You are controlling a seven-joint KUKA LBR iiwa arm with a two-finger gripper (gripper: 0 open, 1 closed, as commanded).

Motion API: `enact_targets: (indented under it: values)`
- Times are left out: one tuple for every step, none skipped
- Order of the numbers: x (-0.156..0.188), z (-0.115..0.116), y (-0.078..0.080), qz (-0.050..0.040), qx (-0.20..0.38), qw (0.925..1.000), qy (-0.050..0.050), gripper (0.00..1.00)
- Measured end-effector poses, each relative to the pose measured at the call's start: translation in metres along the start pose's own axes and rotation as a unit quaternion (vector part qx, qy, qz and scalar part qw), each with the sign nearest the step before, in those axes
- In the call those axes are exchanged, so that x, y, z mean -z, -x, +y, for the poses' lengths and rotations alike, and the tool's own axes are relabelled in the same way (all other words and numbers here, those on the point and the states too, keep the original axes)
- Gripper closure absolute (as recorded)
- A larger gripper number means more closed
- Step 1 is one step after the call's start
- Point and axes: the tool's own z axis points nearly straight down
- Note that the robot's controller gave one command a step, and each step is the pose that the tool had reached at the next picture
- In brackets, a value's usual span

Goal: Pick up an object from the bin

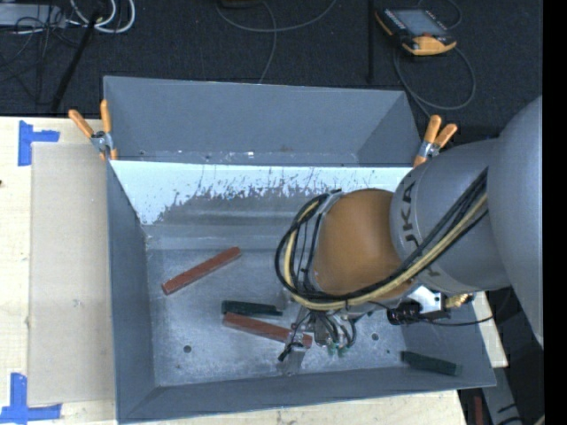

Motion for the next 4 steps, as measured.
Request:
enact_targets:
  values:
    - [-0.045,0.013,0.031,-0.0013,0.025,0.9997,0.0,0.0]
    - [-0.043,0.013,0.03,-0.0006,0.024,0.9997,0.0,1.0]
    - [0.079,0.026,0.043,-0.0044,0.04,0.9992,0.002,1.0]
    - [0.22,0.024,0.022,-0.0048,0.052,0.9986,0.002,1.0]
